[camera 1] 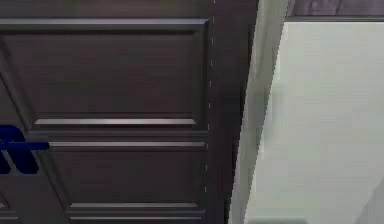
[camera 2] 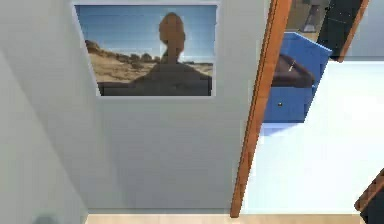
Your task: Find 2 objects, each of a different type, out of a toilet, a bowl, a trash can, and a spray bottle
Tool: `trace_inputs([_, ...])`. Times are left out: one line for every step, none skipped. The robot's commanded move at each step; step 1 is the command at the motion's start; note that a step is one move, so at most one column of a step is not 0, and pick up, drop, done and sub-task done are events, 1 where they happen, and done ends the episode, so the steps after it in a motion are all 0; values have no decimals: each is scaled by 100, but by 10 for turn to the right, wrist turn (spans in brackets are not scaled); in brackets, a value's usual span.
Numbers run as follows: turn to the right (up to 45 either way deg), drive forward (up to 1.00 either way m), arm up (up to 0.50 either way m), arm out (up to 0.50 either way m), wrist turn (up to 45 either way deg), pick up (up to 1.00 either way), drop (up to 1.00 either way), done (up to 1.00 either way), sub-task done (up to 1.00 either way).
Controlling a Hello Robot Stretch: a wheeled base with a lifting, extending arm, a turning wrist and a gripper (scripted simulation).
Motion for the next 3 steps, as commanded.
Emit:
trace_inputs([-450,0,0,0,0,0,0,0,0])
trace_inputs([-450,0,0,0,0,0,0,0,0])
trace_inputs([-450,0,0,0,0,0,0,0,0])
